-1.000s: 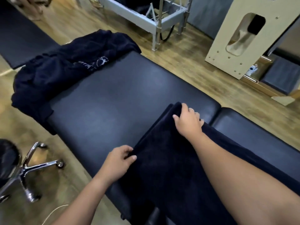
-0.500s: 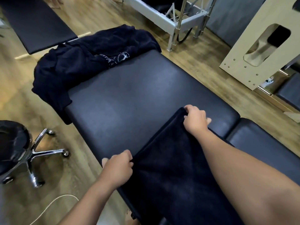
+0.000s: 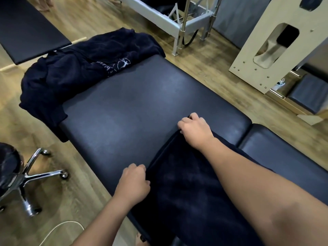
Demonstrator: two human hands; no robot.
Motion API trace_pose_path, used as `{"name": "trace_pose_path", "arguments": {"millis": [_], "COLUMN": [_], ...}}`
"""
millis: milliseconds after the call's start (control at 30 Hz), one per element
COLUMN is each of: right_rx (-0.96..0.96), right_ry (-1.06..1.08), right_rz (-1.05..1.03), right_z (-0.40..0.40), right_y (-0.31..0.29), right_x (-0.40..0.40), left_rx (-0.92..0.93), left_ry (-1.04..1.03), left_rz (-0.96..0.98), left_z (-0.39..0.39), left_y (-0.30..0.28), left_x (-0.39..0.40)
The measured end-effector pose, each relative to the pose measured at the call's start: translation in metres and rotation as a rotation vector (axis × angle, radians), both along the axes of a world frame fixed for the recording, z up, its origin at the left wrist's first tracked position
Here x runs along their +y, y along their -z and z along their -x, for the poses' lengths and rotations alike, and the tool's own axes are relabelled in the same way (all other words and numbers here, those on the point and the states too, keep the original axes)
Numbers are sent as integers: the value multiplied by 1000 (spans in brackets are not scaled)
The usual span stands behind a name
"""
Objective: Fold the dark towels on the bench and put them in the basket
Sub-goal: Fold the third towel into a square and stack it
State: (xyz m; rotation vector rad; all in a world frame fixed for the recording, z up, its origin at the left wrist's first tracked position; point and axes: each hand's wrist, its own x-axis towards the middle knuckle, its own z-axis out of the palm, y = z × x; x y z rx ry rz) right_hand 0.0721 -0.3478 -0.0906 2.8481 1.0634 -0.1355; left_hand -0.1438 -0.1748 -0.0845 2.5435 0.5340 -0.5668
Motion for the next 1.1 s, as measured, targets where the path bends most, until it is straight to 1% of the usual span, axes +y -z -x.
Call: {"name": "trace_pose_path", "arguments": {"millis": [33, 67, 133, 167, 200, 300, 367, 467, 633, 700, 833, 967, 1100], "right_rx": [-22, 12, 189, 246, 263, 200, 153, 131, 65, 50, 54, 40, -13], "right_ry": [14, 25, 52, 59, 64, 97, 108, 94, 113, 136, 172, 214, 290], "right_rz": [15, 20, 27, 34, 45, 38, 21, -1, -47, -79, -209, -265, -307], "right_z": [1, 2, 0, 0, -1, 0, 1, 2, 7, 10, 23, 53, 95], "right_y": [-2, -4, -10, -14, -16, -20, -26, -36, -58, -67, -81, -89, -84], "right_x": [2, 2, 0, -2, -4, -5, -4, -12, -44, -61, -115, -188, -280], "left_rx": [0, 2, 21, 33, 38, 37, 31, 16, -12, -24, -36, -60, -30], "left_ry": [-11, -31, -105, -131, -136, -53, 32, 117, 247, 285, 338, 465, 572], "left_rz": [23, 50, 171, 242, 302, 420, 443, 473, 581, 617, 641, 640, 621], "left_z": [-1, -2, -3, -3, -4, -6, -7, -7, -1, 3, 15, 34, 61], "left_y": [-1, -3, -4, -5, -6, -12, -17, -27, -53, -68, -92, -105, -102], "left_x": [3, 5, 12, 14, 15, 13, 10, 6, -14, -31, -83, -159, -247]}}
